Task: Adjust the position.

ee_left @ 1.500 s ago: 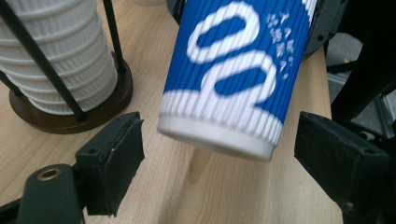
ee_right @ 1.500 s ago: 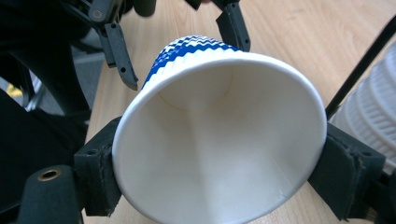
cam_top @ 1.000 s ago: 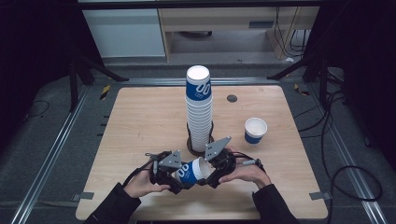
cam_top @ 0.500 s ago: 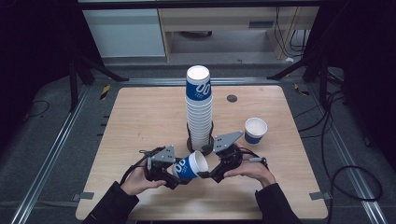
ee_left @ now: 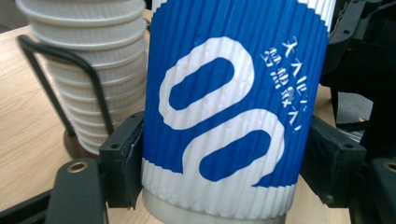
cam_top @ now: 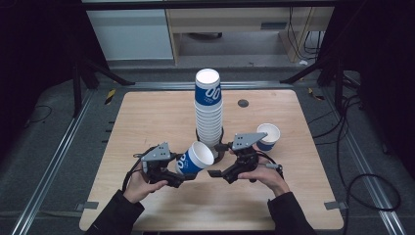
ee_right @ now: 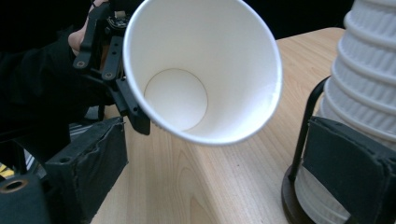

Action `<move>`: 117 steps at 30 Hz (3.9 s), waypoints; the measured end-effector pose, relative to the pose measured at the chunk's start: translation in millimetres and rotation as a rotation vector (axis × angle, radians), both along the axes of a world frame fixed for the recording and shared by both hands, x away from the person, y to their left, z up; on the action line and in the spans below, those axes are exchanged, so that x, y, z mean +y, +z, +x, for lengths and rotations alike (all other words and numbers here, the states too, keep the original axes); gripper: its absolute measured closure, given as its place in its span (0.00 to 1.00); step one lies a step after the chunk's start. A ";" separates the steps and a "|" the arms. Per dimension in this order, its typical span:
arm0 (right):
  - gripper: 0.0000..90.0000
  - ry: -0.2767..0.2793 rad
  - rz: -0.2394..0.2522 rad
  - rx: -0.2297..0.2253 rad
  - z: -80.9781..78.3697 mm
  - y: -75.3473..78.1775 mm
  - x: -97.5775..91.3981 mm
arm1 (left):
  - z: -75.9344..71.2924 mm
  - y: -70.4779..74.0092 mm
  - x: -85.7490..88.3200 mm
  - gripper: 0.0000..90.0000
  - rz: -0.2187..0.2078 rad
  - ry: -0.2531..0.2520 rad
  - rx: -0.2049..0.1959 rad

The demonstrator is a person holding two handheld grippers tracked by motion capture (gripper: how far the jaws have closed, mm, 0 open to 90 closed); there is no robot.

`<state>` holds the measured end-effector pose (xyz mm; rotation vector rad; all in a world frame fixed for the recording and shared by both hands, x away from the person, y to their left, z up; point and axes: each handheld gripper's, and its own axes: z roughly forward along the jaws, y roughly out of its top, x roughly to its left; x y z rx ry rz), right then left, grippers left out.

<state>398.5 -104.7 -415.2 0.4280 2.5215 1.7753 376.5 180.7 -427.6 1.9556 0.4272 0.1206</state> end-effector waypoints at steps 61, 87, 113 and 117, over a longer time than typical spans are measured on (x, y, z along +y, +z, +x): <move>0.07 0.050 -0.041 0.007 -3.4 -0.9 7.9 | -1.3 -18.2 -16.0 0.31 0.108 -0.059 0.045; 0.23 0.102 0.063 0.072 -4.3 -10.2 24.9 | -10.5 -14.1 -28.0 0.29 0.076 -0.045 0.004; 0.23 -0.213 0.018 -0.029 -0.8 10.8 -48.1 | 11.0 -7.2 17.4 0.30 0.041 0.140 0.029; 0.23 -0.268 0.002 -0.036 -1.3 11.3 -57.8 | 13.5 -5.3 24.1 0.31 0.033 0.174 0.034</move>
